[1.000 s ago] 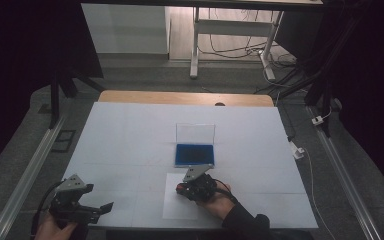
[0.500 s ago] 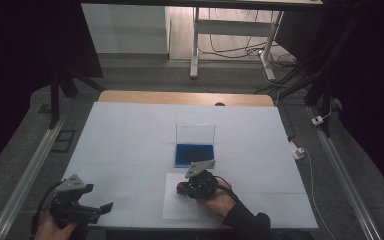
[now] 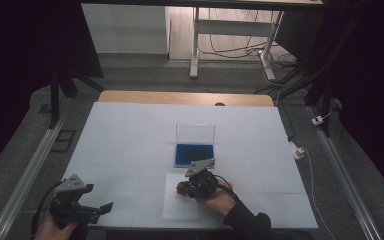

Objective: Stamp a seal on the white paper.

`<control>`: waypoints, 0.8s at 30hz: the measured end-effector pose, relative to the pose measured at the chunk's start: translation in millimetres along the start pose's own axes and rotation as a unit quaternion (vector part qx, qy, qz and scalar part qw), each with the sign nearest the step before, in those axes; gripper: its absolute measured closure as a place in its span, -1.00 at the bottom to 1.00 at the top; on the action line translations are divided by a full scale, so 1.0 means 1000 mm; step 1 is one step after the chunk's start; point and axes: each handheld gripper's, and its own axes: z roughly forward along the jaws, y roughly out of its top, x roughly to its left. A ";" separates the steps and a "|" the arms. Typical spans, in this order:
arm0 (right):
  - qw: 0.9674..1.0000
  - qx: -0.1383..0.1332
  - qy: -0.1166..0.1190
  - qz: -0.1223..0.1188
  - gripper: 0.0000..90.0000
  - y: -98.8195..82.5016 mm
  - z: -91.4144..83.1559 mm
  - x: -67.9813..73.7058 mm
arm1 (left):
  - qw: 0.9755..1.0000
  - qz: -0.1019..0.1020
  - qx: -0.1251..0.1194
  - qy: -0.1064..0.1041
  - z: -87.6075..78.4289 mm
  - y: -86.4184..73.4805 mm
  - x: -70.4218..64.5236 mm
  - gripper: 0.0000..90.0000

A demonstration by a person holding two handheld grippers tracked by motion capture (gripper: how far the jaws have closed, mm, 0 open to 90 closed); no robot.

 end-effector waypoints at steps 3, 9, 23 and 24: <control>1.000 -0.012 -0.001 0.003 0.77 0.002 -0.004 -0.002 | 1.000 -0.001 0.000 -0.001 0.000 0.000 0.000 -0.94; 1.000 -0.016 0.001 0.003 0.77 0.004 -0.008 -0.001 | 1.000 -0.001 0.000 -0.001 0.000 0.000 0.000 -0.94; 0.999 -0.034 0.011 0.013 0.78 0.013 -0.020 -0.004 | 1.000 -0.002 -0.002 0.000 -0.001 -0.001 0.000 -0.94; 0.999 -0.037 0.010 0.014 0.78 0.013 -0.021 -0.005 | 1.000 -0.003 -0.001 -0.001 -0.001 -0.001 0.000 -0.94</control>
